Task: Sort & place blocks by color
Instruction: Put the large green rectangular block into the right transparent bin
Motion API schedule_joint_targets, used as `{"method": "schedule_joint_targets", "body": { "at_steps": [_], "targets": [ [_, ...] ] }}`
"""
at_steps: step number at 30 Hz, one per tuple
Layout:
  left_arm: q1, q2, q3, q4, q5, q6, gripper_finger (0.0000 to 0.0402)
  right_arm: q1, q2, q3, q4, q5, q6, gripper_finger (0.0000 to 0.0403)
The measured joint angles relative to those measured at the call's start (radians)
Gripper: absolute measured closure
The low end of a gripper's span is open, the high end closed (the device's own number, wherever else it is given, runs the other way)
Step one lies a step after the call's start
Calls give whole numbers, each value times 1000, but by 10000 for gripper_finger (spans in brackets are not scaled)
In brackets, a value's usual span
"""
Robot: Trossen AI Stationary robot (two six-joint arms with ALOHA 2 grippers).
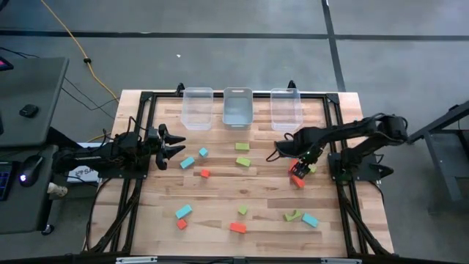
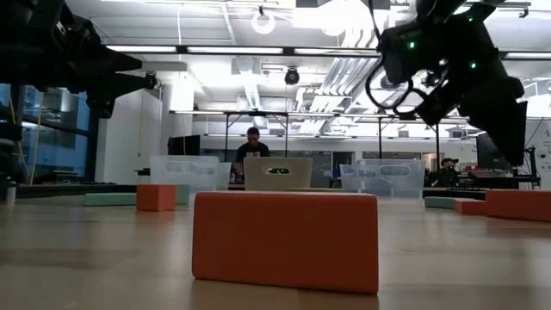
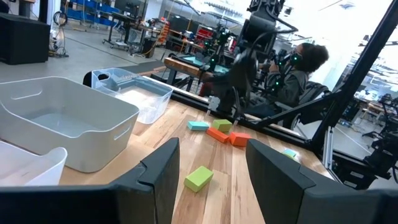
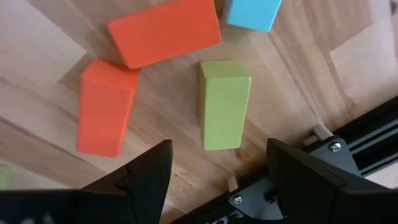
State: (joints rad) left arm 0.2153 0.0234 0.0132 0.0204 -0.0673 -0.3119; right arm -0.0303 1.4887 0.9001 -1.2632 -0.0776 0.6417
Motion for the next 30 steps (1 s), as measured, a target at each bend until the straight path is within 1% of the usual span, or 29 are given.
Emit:
{"method": "schedule_joint_targets", "body": {
  "at_steps": [4, 7, 13, 15, 19, 30],
  "targets": [
    [0, 0, 0, 0, 0, 0, 239, 1, 54, 0, 4, 7, 3, 151],
    [0, 0, 0, 0, 0, 0, 239, -3, 84, 0, 8, 16, -25, 151],
    [0, 0, 0, 0, 0, 0, 239, -16, 138, 0, 42, -31, -82, 151],
    [0, 0, 0, 0, 0, 0, 239, -16, 152, 0, 46, -27, -99, 151],
    [0, 0, 0, 0, 0, 0, 239, -16, 162, 0, 45, -5, -101, 151],
    [0, 0, 0, -1, 0, 0, 239, -46, 162, 0, 65, -5, -101, 151]
  ]
}}
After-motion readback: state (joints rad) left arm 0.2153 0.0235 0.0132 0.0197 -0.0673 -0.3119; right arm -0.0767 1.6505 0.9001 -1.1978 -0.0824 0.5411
